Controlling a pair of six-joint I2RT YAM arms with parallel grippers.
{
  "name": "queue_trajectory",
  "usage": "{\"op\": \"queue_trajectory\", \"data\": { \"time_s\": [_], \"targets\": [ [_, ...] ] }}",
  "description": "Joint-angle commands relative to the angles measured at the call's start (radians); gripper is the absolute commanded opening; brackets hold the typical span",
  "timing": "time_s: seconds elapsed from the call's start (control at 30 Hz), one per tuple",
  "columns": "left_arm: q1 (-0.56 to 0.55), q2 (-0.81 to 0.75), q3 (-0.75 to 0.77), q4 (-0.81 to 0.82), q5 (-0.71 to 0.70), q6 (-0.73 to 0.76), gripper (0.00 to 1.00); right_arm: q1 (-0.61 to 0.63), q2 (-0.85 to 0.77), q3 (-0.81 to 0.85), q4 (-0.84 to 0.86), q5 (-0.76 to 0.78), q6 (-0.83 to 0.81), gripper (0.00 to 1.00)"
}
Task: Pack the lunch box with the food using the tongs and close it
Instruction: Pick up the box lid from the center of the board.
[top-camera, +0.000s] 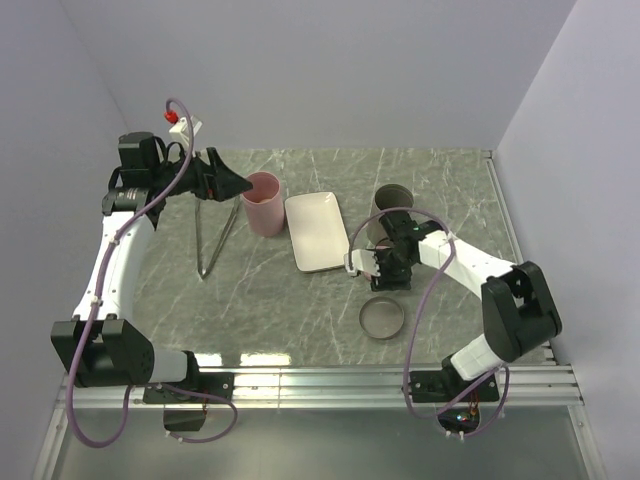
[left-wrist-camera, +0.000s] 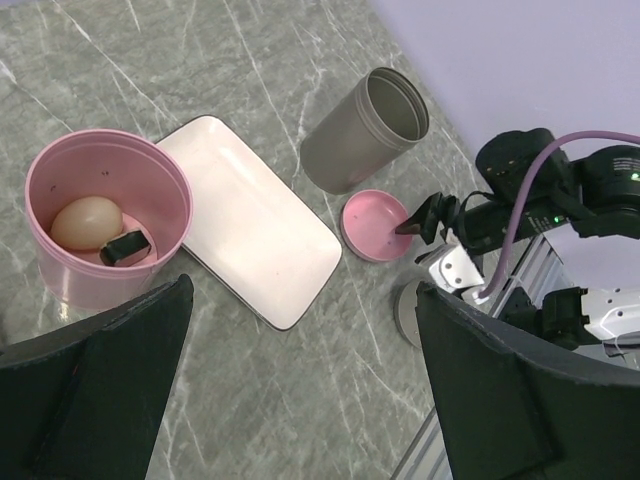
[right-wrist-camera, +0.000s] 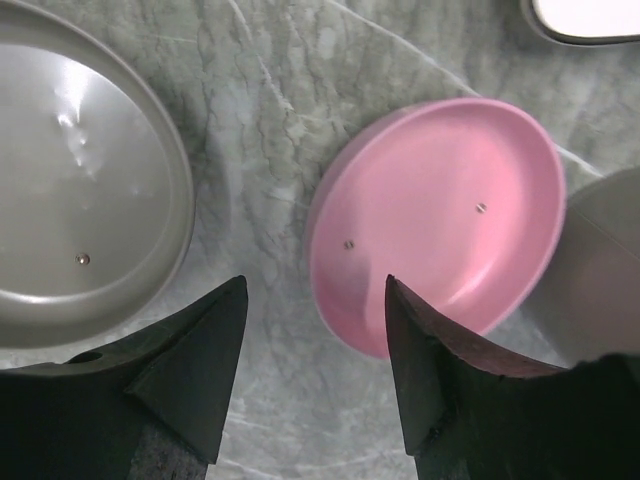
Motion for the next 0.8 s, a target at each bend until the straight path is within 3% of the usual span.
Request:
{"op": "queue_trajectory", "data": {
  "time_s": [0.0,0.17,0.37,0.47,0.5,0.77],
  "targets": [
    [-0.004,-0.029,-0.009,0.027,0.0,0.02,0.99,0.004,0.037,0.027,0.018,-0.013,-0.009,0.63],
    [-0.006,-0.041,-0.018,0.026,-0.012,0.033,0.99,0.001,0.095,0.043,0.031,-0.023,0.019,0.55],
    [-0.006,-0.056,-0.035,0.031,-0.018,0.037,1.0,0.0,0.074,0.049,0.051,-0.046,0.051,0.34],
    [-0.006,-0.064,-0.041,0.032,-0.015,0.036,0.99,-0.002,0.071,0.067,0.053,-0.062,0.075,0.15],
    [-0.006,-0.064,-0.046,0.031,-0.018,0.037,0.99,-0.002,0.071,0.075,0.045,-0.066,0.088,0.0],
    [-0.004,-0.151,-0.101,0.093,-0.04,-0.047,0.99,-0.005,0.017,0.256,-0.07,-0.241,0.178,0.0]
  ]
}}
